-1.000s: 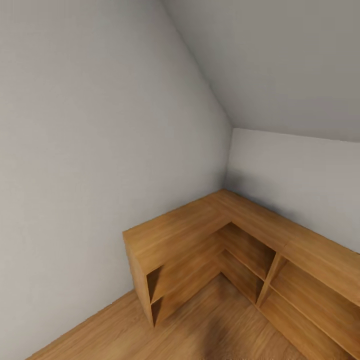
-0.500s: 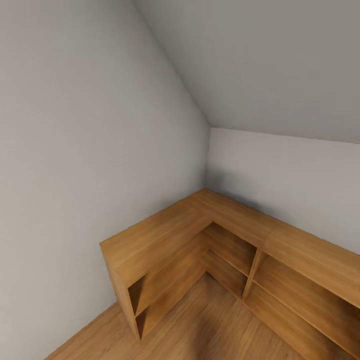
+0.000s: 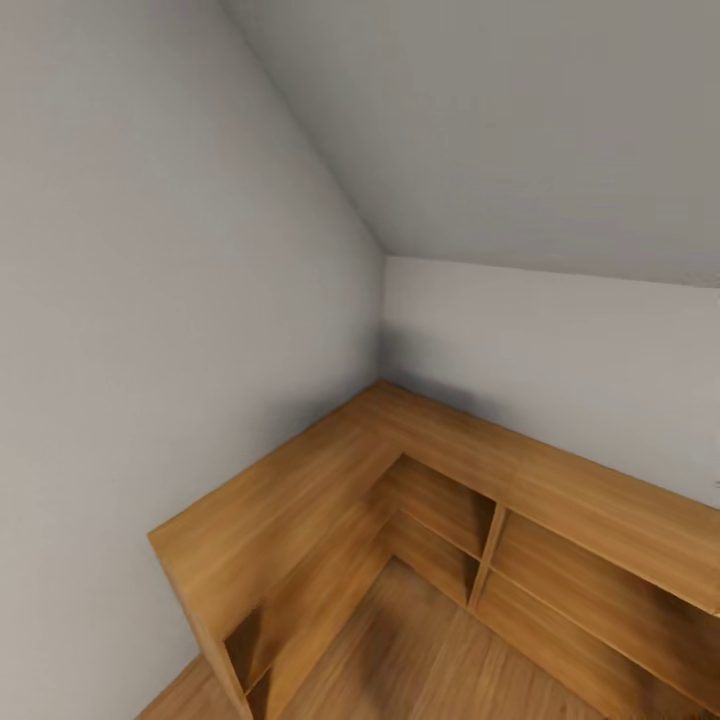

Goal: In the bedroom, organize the workspace by keeping the computer under the desk, ensuring the monitor is on the desk, placing the keyboard on the desk next to the monitor, placing the mouse on the desk next to the keyboard, moving the folder from the swivel chair onto the desk next to the mouse, stacking the notebook on top of the folder with the pen on top of the notebook, and positioning the swivel chair next to the desk.

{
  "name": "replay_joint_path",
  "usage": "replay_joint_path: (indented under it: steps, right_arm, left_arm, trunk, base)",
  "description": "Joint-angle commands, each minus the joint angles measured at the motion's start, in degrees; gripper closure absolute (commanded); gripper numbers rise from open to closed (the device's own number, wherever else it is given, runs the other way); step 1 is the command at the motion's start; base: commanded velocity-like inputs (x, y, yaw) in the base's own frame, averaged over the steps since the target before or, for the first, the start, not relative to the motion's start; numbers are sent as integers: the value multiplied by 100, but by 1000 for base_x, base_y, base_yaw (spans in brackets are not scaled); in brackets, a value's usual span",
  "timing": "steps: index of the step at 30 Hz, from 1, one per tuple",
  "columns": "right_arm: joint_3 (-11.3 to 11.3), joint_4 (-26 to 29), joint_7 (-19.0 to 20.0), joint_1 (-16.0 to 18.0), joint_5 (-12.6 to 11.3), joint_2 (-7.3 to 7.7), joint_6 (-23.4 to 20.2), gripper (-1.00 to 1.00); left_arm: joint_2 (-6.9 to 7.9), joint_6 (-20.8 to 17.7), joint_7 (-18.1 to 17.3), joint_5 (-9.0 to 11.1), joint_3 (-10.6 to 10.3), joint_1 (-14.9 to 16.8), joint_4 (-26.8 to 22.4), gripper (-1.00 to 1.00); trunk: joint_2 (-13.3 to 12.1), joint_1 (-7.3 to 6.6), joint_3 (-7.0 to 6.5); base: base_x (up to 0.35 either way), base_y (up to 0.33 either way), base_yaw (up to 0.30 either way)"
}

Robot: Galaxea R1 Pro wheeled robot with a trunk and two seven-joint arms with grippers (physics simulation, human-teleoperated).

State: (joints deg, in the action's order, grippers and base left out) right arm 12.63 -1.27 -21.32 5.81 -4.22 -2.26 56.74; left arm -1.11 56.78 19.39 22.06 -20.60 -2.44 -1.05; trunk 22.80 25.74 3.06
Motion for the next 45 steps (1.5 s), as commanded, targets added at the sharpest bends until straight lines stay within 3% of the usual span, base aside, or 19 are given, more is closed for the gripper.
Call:
replay_joint_path:
  steps: [1,9,20,45]
  right_arm:
    - [48,-13,-12,8,-43,-3,22,-100]
    - [46,-14,-12,8,-44,6,22,-100]
    - [46,-13,-12,8,-45,15,20,-100]
    - [42,-13,-21,8,-44,-2,-187,-100]
  left_arm:
    - [-1,-8,37,27,-49,-3,-15,-100]
    - [2,-36,32,27,-57,-2,-18,-100]
    - [8,-40,37,34,-35,-2,-18,-100]
    - [15,-35,39,44,-14,-3,-18,-100]
  trunk:
    - [12,5,14]
    - [12,5,17]
    - [12,5,17]
    - [12,5,41]
  base:
    - [49,48,-274]
    - [22,14,-289]
    - [235,100,-292]
    - [9,2,-277]
